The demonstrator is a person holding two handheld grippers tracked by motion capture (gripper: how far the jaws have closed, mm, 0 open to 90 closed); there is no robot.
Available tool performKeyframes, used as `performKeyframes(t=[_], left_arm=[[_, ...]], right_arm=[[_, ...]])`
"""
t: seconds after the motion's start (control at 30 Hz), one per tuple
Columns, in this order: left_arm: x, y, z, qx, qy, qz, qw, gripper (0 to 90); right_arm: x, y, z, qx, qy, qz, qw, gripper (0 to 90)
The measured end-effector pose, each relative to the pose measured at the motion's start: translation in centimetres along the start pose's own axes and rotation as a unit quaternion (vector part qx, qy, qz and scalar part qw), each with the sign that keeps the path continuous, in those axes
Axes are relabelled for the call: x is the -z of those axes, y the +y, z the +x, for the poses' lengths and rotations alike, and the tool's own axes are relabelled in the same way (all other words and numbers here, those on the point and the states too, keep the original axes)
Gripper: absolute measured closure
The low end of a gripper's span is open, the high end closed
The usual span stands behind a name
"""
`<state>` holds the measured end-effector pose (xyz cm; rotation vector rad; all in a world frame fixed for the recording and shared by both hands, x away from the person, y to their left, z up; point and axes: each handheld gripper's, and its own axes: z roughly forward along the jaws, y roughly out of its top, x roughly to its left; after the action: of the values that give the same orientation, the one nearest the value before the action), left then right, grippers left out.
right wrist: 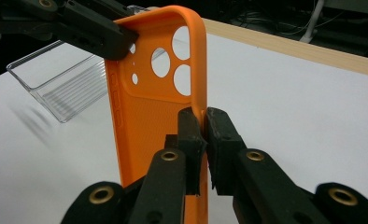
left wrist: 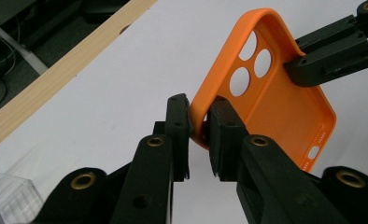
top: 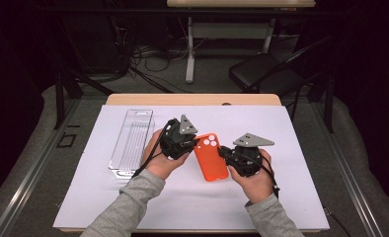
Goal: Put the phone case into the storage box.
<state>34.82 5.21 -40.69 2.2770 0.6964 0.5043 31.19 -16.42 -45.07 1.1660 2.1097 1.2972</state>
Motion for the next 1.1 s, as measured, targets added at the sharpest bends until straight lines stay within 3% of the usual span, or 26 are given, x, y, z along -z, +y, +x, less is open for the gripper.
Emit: performKeyframes(t=[1.1], left_arm=[[0.43, 0.12, 0.41, 0.022, -0.016, 0.001, 0.9996, 81.1]], right_arm=[[0.05, -0.01, -0.12, -0.004, 0.013, -0.005, 0.9999, 83.8]])
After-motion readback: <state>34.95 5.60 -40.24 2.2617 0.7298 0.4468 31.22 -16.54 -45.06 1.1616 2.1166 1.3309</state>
